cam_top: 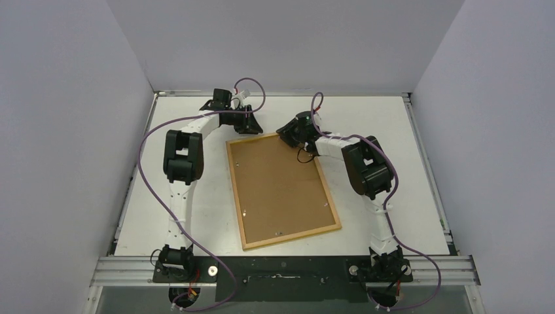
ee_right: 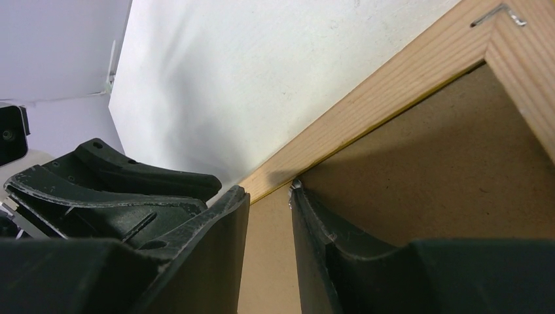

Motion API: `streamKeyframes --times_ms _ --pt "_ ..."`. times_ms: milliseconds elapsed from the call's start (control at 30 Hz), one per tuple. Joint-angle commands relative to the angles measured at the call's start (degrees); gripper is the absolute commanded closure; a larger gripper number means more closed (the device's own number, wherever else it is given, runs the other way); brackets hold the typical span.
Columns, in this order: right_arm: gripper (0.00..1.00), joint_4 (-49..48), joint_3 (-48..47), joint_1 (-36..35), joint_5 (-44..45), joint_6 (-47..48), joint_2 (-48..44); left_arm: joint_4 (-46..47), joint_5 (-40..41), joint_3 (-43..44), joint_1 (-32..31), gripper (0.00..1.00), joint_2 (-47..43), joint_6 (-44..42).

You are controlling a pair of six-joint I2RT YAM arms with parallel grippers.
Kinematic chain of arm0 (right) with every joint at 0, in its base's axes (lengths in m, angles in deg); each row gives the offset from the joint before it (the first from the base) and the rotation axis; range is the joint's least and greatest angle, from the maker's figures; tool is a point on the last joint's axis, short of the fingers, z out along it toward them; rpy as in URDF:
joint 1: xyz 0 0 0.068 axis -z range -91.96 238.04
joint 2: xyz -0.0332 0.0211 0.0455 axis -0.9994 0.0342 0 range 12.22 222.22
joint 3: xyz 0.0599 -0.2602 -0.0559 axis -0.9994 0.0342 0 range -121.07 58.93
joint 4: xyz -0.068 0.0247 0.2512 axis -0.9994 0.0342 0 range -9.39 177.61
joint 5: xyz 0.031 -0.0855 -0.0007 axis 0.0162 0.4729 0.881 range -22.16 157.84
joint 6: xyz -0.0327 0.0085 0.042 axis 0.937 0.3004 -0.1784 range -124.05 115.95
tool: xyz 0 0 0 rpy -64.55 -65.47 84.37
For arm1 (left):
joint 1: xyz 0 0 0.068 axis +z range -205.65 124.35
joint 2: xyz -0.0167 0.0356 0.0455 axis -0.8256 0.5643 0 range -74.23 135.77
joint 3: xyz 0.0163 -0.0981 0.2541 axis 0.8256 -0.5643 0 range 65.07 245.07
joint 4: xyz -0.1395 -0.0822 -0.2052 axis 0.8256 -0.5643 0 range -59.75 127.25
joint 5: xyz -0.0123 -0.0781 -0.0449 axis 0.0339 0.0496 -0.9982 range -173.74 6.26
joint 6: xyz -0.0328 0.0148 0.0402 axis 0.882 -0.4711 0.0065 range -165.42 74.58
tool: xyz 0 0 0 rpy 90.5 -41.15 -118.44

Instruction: Put the photo into the frame

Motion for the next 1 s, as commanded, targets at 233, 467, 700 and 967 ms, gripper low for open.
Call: streamKeyframes --times_ms 233,467,700,967 --pt "0.7 -4.83 -1.42 -0.46 -2.74 -0.35 3.54 -0.87 0.69 2.12 -1.45 0.69 2.48 -1.35" --pt "0.71 -6.69 -0.91 -0.19 -4.03 -1.19 4.56 -1.95 1.24 3.04 -1.64 0.7 2.84 -1.68" --pt "0.67 -7.79 -0.62 0.27 -4.55 1.06 2.49 -4.17 1.8 5.66 -1.57 0.7 3.41 -1.21" --pt "0.54 1.15 -3.03 0.85 -0.49 9.31 -2.53 -9.0 2.7 12.48 -0.67 0.67 4.14 1.36"
